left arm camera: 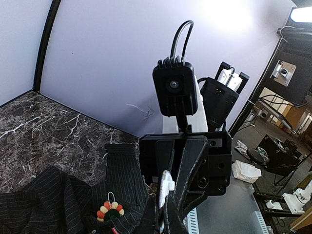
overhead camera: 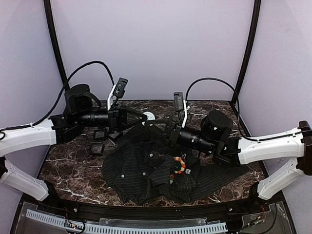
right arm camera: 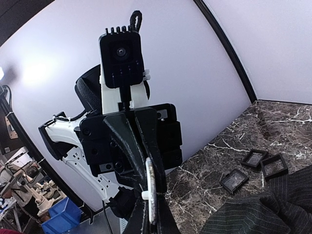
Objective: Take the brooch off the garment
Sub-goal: Close the brooch securely.
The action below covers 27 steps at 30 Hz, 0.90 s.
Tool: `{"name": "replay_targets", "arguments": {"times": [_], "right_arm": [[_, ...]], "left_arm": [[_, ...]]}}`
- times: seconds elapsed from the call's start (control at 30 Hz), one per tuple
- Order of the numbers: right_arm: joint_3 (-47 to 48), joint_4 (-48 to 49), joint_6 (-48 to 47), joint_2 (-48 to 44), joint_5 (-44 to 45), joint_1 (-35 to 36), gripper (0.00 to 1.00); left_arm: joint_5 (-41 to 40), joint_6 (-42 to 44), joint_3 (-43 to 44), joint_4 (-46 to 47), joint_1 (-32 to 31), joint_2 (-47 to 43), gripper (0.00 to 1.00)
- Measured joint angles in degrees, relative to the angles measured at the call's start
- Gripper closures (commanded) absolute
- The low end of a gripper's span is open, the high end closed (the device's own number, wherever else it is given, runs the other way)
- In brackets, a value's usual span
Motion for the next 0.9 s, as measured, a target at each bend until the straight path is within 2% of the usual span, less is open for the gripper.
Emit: {"name": "replay_targets", "arguments": {"times": [0.2, 0.9], "right_arm": [[-0.5, 0.9, 1.9, 0.0, -0.3, -0.2, 1.0], [-3.2, 2.8, 10.9, 0.6, -1.6, -1.6, 1.0]], "left_arm": [[-0.1, -0.5, 0.0, 0.0, -0.1, 0.0, 0.99], [-3.0, -1.4, -1.4, -0.2, -0.5, 0.7, 0.99]]}}
